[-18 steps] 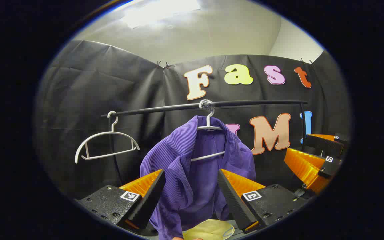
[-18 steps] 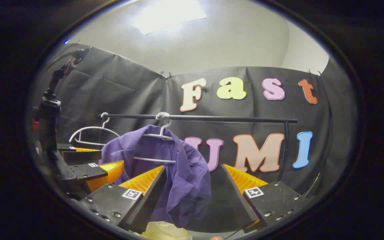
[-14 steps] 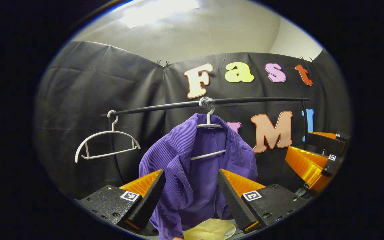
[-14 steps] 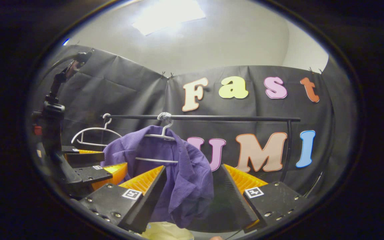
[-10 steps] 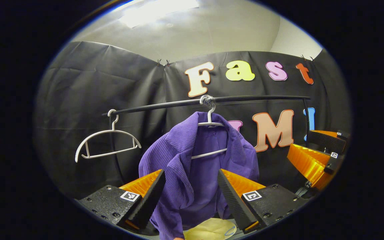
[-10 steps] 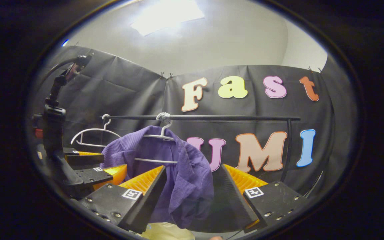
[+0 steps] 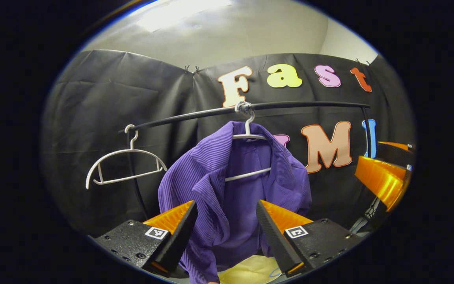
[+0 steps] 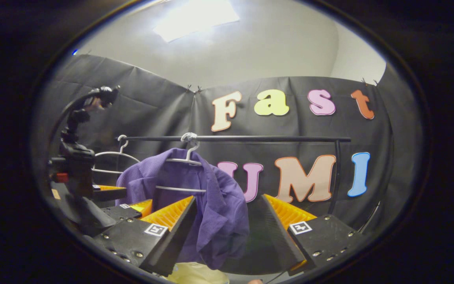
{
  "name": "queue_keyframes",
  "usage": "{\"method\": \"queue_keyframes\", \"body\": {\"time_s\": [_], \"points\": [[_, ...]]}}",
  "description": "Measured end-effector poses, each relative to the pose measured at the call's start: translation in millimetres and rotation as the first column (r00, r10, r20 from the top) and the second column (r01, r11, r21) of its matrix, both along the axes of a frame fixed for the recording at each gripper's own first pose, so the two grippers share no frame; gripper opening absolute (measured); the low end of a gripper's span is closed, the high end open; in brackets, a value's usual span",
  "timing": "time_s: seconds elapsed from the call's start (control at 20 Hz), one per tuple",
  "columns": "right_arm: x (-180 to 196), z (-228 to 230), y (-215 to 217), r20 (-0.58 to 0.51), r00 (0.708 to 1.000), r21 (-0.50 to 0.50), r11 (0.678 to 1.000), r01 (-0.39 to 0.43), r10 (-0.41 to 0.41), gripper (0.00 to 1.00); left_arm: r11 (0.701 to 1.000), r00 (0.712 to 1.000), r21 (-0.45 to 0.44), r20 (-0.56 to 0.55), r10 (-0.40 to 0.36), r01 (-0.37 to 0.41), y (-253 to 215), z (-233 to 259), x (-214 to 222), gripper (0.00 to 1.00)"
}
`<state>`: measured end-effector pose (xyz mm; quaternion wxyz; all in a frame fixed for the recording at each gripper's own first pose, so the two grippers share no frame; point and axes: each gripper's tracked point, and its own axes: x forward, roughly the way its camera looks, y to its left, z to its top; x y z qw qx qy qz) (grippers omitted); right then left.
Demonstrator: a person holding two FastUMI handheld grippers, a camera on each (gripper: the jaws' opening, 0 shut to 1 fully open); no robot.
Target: Grasp the clothes on the hanger with both hands and then place them into the laundry hamper below.
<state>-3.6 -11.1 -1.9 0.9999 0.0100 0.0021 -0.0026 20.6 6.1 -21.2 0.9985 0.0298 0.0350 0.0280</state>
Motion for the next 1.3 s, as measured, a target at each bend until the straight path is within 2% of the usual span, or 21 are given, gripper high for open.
{"method": "queue_keyframes", "body": {"time_s": [0.05,0.2,0.45,0.6,0.7,0.9,0.95,1.05,1.3], "points": [[-0.1,0.5,-2.0,0.0,1.0,-0.003,1.0,0.004,-0.004,0.96,1.0,1.0,0.01,0.001,0.009,-0.009,1.0,-1.1,4.3,0.88],[-1.4,-0.4,-6.2,-0.002,1.0,-0.005,1.0,0.015,-0.015,0.96,0.998,0.999,0.047,-0.006,0.047,-0.047,4.2,-12.3,27.1,0.88],[0.3,-2.6,-14.8,-0.007,1.0,-0.032,0.999,0.028,-0.028,0.96,0.986,0.989,0.088,-0.018,0.144,-0.142,22.5,-24.4,47.1,0.8],[5.6,-5.7,-18.3,-0.008,0.999,-0.033,0.999,0.03,-0.031,0.94,0.98,0.985,0.106,-0.001,0.172,-0.171,30.5,-24.7,55.4,0.74],[10.6,-8.5,-17.0,-0.011,1.0,-0.026,0.999,0.022,-0.022,0.96,0.974,0.981,0.116,0.01,0.192,-0.192,38.3,-24.5,60.1,0.63],[23.3,-13.3,-10.4,-0.014,1.0,-0.01,1.0,-0.007,0.007,0.96,0.966,0.973,0.121,0.013,0.23,-0.23,52.2,-26.0,64.4,0.22],[26.9,-14.7,-8.2,-0.015,1.0,-0.008,1.0,-0.018,0.018,0.96,0.963,0.97,0.121,0.011,0.242,-0.241,54.7,-25.4,64.2,0.07],[32.3,-19.9,-2.3,-0.021,0.999,-0.009,0.999,-0.038,0.038,0.96,0.965,0.972,0.126,0.004,0.233,-0.232,53.7,-24.1,62.0,0.0],[49.0,-44.6,14.6,-0.06,0.994,0.0,0.996,-0.093,0.093,0.96,0.972,0.98,0.132,0.036,0.193,-0.196,48.7,-5.1,45.1,0.0]]}}
